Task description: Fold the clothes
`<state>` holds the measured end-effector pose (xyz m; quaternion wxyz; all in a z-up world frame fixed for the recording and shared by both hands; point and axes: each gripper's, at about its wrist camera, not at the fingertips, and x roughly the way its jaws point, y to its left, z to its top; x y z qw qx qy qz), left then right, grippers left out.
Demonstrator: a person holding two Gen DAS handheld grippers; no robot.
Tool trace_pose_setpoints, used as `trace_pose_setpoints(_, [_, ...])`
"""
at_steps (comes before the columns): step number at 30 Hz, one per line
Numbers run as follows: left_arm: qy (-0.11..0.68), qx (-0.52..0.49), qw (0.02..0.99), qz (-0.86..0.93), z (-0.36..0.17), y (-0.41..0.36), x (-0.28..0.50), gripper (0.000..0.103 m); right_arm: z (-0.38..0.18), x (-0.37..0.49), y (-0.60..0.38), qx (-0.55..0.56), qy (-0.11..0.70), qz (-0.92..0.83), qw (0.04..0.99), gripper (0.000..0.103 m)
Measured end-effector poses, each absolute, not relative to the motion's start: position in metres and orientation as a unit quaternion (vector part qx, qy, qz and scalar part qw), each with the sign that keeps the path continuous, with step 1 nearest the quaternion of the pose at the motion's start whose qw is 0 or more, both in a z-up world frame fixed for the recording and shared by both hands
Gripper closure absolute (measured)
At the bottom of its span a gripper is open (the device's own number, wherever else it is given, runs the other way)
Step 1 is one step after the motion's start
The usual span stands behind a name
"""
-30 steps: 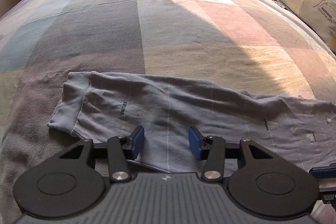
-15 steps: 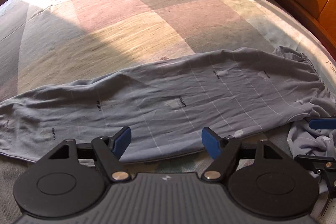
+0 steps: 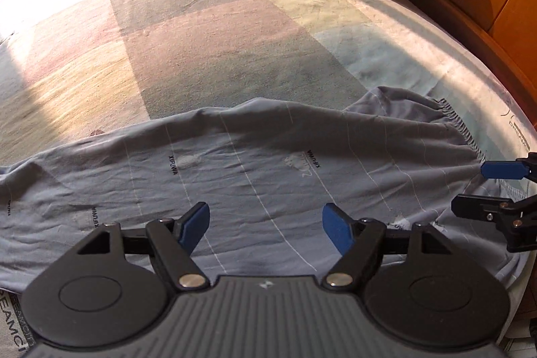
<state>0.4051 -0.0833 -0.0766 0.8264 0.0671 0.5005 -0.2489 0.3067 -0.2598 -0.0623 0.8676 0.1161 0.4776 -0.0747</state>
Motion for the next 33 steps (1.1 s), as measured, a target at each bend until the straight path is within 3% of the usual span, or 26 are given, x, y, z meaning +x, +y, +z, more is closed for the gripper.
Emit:
trace_pose_setpoints(5, [0.537, 0.029, 0.816, -0.214, -0.103, -0.091, 0.401, 0.027, -0.093, 0.306, -0.301, 0.148, 0.502, -0.059, 0.850, 0.009])
trace_pose_setpoints(7, [0.533, 0.021, 0.818, -0.215, -0.103, -0.088, 0.396, 0.021, -0.101, 0.299, -0.307, 0.173, 0.492, -0.040, 0.852, 0.000])
trace_pose_setpoints(19, [0.557, 0.019, 0.806, -0.200, -0.101, -0.085, 0.411, 0.020, -0.101, 0.301, -0.313, 0.156, 0.509, 0.012, 0.846, 0.000])
trace_pose_setpoints(28, [0.539, 0.063, 0.812, -0.213, -0.095, -0.091, 0.406, 0.016, -0.060, 0.353, -0.373, 0.136, 0.495, 0.106, 0.852, 0.000])
trace_pose_setpoints(33, [0.552, 0.039, 0.804, -0.217, -0.104, -0.093, 0.409, 0.012, -0.064, 0.416, -0.413, 0.107, 0.497, 0.182, 0.842, 0.000])
